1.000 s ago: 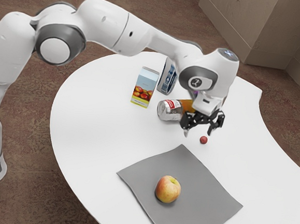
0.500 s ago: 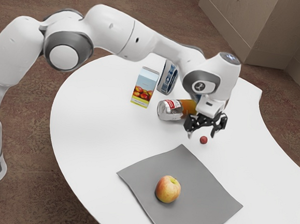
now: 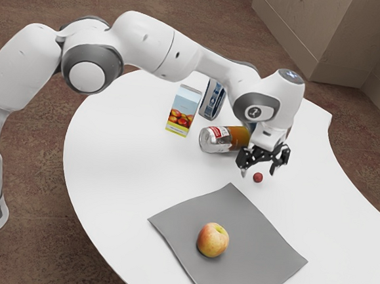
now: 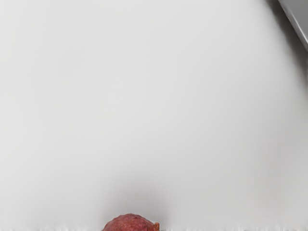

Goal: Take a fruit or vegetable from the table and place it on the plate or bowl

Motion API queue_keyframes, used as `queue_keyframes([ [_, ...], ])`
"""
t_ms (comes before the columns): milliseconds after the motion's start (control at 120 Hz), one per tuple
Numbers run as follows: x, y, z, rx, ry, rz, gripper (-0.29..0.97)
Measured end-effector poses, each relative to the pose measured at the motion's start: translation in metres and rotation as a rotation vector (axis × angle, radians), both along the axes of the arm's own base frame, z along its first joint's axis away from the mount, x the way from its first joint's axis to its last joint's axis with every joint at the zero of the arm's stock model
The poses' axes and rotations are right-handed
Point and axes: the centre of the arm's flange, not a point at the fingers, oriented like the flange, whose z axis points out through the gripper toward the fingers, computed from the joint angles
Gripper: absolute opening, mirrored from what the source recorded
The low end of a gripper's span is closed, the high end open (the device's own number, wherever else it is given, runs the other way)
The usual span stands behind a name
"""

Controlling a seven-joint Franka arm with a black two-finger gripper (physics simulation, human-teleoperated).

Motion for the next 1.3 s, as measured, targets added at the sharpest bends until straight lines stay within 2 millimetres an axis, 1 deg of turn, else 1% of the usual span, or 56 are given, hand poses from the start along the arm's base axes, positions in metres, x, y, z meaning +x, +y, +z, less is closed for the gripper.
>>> queue_keyframes([
  [183, 0.001, -0.004, -0.008, -0.004, 0.007, -0.005, 0.68],
  [617, 0.002, -0.005, -0.009, -0.004, 0.005, -0.007, 0.68],
  [808, 0.002, -0.005, -0.010, -0.003, 0.007, -0.010, 0.66],
  [992, 0.002, -0.007, -0.016, -0.004, 0.015, -0.015, 0.64],
  [1083, 0.002, -0.007, -0.017, -0.004, 0.016, -0.015, 0.59],
  [1300, 0.003, -0.007, -0.017, -0.005, 0.015, -0.016, 0.41],
])
